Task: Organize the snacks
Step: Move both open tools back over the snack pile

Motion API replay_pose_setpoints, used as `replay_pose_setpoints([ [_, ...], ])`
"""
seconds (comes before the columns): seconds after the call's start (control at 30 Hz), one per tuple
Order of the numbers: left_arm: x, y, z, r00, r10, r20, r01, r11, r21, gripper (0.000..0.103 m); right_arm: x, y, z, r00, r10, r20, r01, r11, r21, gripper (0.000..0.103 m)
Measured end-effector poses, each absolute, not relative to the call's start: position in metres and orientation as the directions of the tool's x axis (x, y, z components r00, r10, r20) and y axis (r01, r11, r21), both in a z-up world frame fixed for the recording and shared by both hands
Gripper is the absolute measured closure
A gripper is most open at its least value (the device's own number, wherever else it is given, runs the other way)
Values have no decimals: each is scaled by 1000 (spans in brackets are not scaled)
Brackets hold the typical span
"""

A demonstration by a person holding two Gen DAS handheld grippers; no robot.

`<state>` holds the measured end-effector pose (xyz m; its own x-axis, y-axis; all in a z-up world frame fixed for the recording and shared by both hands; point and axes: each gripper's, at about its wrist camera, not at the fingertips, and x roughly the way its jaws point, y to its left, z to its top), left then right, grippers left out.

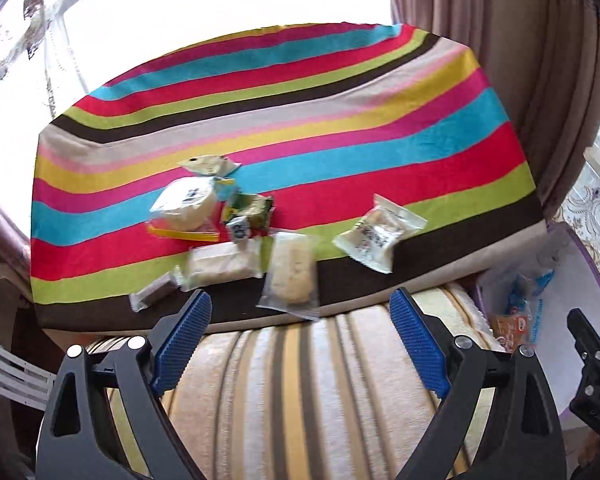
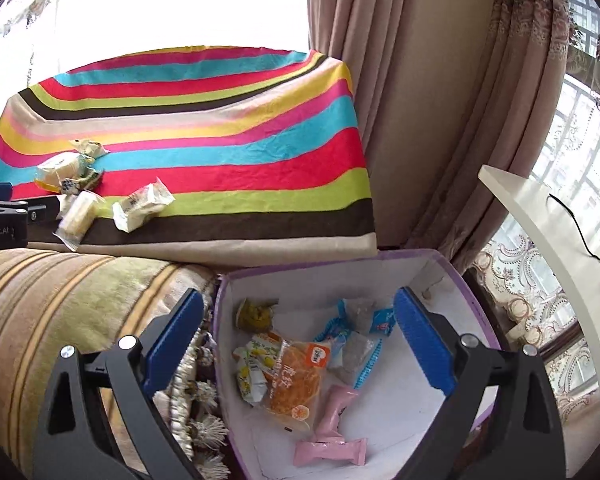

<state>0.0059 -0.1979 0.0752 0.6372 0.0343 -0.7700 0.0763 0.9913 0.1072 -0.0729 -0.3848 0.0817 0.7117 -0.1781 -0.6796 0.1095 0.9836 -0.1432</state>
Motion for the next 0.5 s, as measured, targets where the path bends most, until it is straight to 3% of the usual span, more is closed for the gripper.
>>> replay_pose_setpoints([
  [0.1,-1,-165,80,658,90,-748,13,991,131,15,-68,-375,89,717,-95,-691,55,995,-79,7],
  [0.2,-6,-130,84,674,72,-735,-15,996,84,15,-59,-367,91,704,-17,-710,19,1000,-5,7],
  [0.5,-10,-54,86,689,64,-722,-95,995,-2,15,-25,-344,98,685,53,-726,-4,998,68,7],
])
